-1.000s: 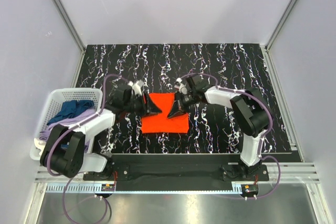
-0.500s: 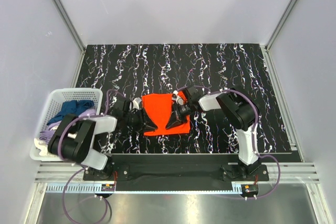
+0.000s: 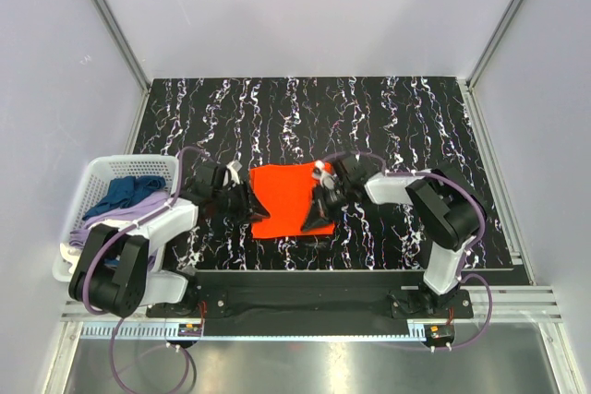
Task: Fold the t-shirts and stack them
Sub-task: Fold the tshirt, then neatly place the folded tshirt to the corner
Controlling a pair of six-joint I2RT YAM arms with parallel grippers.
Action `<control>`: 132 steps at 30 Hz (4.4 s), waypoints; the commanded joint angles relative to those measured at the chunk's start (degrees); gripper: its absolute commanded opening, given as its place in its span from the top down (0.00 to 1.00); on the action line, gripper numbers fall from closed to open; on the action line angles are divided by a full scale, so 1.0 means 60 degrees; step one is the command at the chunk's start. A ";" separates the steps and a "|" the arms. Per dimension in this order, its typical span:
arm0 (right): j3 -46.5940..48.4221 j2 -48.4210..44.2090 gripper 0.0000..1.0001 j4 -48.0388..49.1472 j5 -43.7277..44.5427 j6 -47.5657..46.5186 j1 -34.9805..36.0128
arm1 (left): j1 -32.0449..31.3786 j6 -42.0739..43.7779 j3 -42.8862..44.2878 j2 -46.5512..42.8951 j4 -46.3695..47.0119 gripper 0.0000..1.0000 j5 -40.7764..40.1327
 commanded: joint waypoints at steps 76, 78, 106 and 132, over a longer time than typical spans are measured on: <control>0.2920 0.2782 0.33 -0.0988 0.1671 -0.3602 -0.2707 | -0.2904 0.1321 0.2674 -0.3210 -0.4006 0.22 -0.4831; 0.2964 0.2899 0.38 -0.1046 0.1817 -0.3543 -0.2707 | -0.2889 0.1307 0.2630 -0.3356 -0.4065 0.22 -0.4831; 0.9392 0.4450 1.00 -0.4708 1.1337 -0.7203 -0.3965 | -0.2830 0.1657 0.2966 -0.3211 -0.4782 0.21 -0.4627; 1.6308 0.9695 1.00 0.0755 1.2453 -1.3210 -0.6748 | -0.2288 0.4631 0.3611 -0.1658 -0.5618 0.19 -0.5431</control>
